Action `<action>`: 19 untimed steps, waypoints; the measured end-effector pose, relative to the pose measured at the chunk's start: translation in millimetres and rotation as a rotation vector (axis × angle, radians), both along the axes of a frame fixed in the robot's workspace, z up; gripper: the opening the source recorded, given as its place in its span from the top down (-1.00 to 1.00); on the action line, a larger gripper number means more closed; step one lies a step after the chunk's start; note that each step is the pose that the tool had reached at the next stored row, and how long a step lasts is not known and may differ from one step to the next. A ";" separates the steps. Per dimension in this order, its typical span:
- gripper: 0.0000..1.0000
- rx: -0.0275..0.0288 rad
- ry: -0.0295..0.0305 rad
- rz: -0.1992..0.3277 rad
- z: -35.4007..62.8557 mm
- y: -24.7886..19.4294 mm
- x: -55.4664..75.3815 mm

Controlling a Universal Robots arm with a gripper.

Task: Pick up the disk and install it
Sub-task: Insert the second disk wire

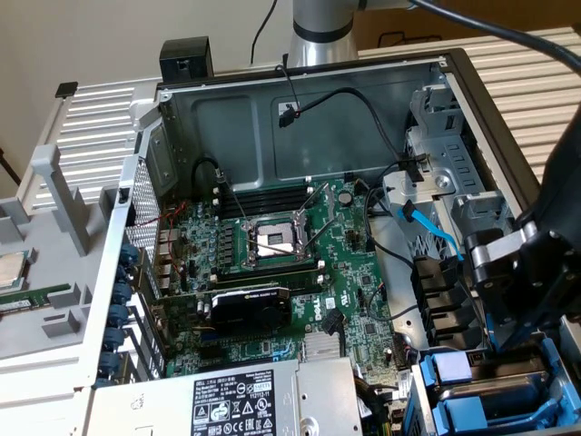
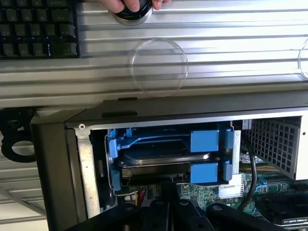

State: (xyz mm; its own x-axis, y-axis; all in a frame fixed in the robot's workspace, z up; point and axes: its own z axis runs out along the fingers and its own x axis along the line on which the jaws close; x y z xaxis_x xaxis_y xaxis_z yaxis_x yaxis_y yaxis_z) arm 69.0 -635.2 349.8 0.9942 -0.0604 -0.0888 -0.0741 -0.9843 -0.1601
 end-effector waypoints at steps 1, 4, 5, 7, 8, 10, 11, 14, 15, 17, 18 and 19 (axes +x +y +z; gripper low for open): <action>0.79 0.0000 0.0000 0.000 -0.3 0.0 0.0; 0.79 0.0000 0.0000 0.000 -1.2 0.1 0.0; 0.79 0.0000 0.0000 0.000 -1.5 0.1 0.0; 0.79 0.0001 0.0000 0.000 -2.1 0.4 0.0; 0.79 0.0002 0.0000 0.000 -2.5 0.9 0.0; 0.79 0.0001 0.0000 0.000 -3.2 2.3 0.0; 0.79 0.0000 0.0000 0.000 -3.5 2.5 0.0; 0.79 -0.0002 0.0000 0.000 -3.9 2.6 0.0; 0.79 -0.0001 0.0000 0.000 -4.0 2.5 0.0; 0.79 -0.0002 0.0000 0.000 -4.1 2.5 0.0; 0.79 -0.0001 0.0000 0.000 -4.4 2.5 0.0; 0.79 -0.0001 0.0000 0.000 -4.4 2.5 0.0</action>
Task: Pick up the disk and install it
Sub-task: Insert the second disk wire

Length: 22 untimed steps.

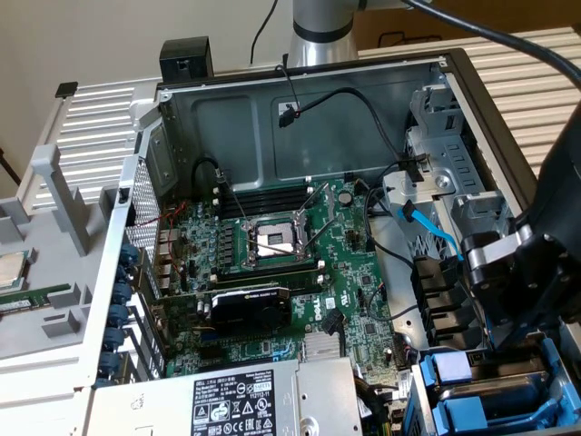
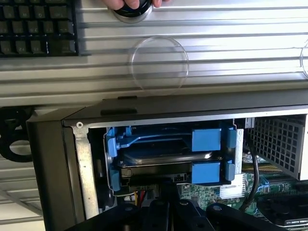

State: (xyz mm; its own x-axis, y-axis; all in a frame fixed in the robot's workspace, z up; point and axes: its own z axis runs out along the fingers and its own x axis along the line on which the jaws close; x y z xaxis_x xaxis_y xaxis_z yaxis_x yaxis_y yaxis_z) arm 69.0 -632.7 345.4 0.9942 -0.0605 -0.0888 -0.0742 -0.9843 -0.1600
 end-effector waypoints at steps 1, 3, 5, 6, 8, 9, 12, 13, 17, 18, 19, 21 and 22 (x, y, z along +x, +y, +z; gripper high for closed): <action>0.79 -0.0001 0.0000 0.000 -0.1 0.0 0.0; 0.79 0.0000 0.0000 0.000 -0.6 0.0 0.0; 0.79 -0.0001 0.0000 0.000 -1.2 0.0 0.0; 0.79 -0.0002 0.0000 0.000 -1.5 0.0 0.0; 0.79 -0.0003 0.0000 0.000 -2.4 0.0 0.0; 0.79 -0.0003 0.0000 0.000 -2.8 0.0 0.0; 0.79 -0.0004 0.0000 0.000 -4.3 0.0 -0.1; 0.79 -0.0003 0.0000 0.000 -4.8 0.0 -0.1; 0.79 -0.0009 0.0001 0.000 -6.3 0.0 -0.1; 0.79 -0.0009 0.0001 0.000 -6.7 0.0 -0.2; 0.79 -0.0008 0.0001 0.000 -7.2 0.0 -0.2; 0.79 -0.0006 0.0000 0.000 -8.3 0.0 -0.2; 0.79 -0.0004 0.0000 0.000 -8.8 0.0 -0.2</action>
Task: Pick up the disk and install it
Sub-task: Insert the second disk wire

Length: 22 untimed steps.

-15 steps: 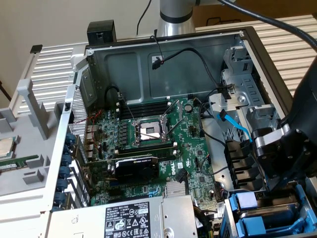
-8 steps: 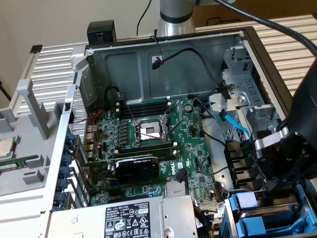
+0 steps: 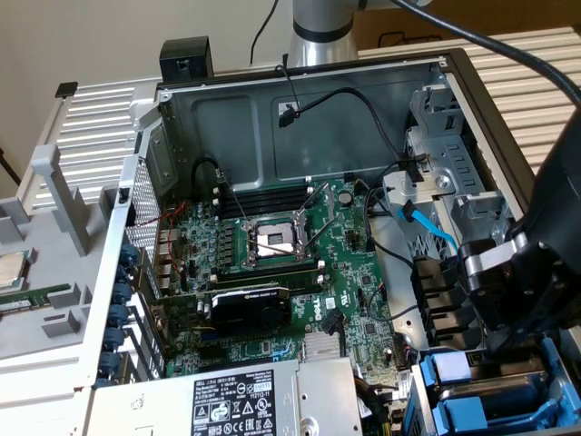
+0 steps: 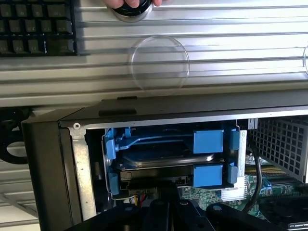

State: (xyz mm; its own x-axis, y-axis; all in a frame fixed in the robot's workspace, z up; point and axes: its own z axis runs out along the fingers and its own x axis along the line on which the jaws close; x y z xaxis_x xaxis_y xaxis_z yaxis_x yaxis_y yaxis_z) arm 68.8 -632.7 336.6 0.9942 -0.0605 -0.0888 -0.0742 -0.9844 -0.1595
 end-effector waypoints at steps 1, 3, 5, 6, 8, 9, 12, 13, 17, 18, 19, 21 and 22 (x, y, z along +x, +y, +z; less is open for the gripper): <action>0.79 0.0000 0.0000 0.000 -0.4 0.0 0.0; 0.79 -0.0005 0.0000 0.000 -0.5 0.0 0.0; 0.79 -0.0003 0.0000 0.000 -0.8 0.1 0.0; 0.79 -0.0003 0.0000 0.000 -0.9 0.0 0.0; 0.79 -0.0002 -0.0001 0.000 -1.0 0.0 -0.1; 0.79 -0.0002 -0.0001 0.000 -1.1 0.0 -0.1; 0.79 0.0006 -0.0001 0.000 -0.2 0.0 -0.2; 0.79 0.0012 -0.0002 0.000 0.7 0.1 -0.2; 0.79 0.0000 0.0000 0.000 11.3 0.1 -0.3; 0.79 0.0002 -0.0001 0.000 15.2 0.0 -0.3; 0.79 0.0003 -0.0001 0.000 18.6 0.0 -0.3; 0.79 0.0001 -0.0001 0.000 21.7 0.0 -0.2; 0.79 0.0002 -0.0001 0.000 22.0 0.0 0.0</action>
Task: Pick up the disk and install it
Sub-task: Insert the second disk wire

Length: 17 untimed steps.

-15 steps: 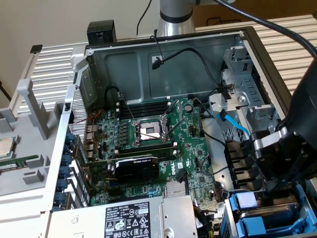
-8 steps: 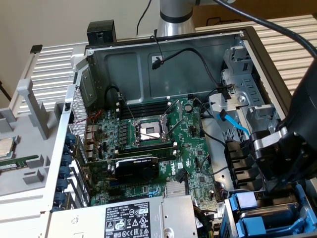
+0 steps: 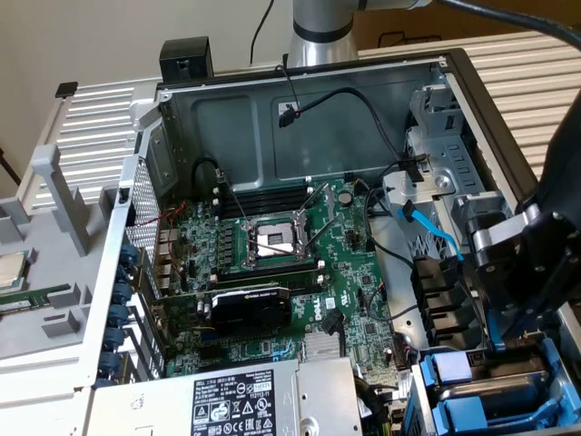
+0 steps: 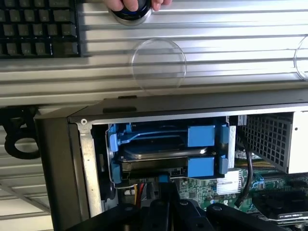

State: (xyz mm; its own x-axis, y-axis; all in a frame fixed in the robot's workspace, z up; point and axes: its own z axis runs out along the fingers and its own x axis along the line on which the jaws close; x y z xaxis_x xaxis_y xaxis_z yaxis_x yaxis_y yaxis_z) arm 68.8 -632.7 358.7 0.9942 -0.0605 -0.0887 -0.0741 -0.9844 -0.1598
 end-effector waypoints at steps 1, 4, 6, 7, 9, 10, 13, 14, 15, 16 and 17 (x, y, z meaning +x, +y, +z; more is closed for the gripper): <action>0.79 0.0000 0.0000 0.000 0.3 0.0 0.4; 0.79 -0.0002 -0.0001 0.000 0.6 0.1 1.1; 0.79 -0.0005 -0.0001 0.000 0.8 0.1 1.9; 0.79 -0.0004 -0.0001 0.000 0.9 0.1 2.7; 0.79 0.0000 -0.0001 0.000 0.8 0.1 3.2; 0.79 0.0002 -0.0001 0.000 0.7 0.1 3.3; 0.79 0.0002 -0.0001 0.000 0.7 0.1 3.4; 0.79 0.0001 0.0000 0.000 0.8 0.1 3.5; 0.79 0.0002 -0.0001 0.000 0.7 0.1 3.6; 0.79 0.0001 -0.0001 0.000 0.7 0.1 3.6; 0.79 0.0001 -0.0001 0.000 0.7 0.1 3.6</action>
State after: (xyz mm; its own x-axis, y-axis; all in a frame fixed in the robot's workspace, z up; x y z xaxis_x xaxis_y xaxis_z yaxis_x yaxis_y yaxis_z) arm 72.4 -632.6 359.4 0.9942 -0.0605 -0.0886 -0.0742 -0.9843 -0.1599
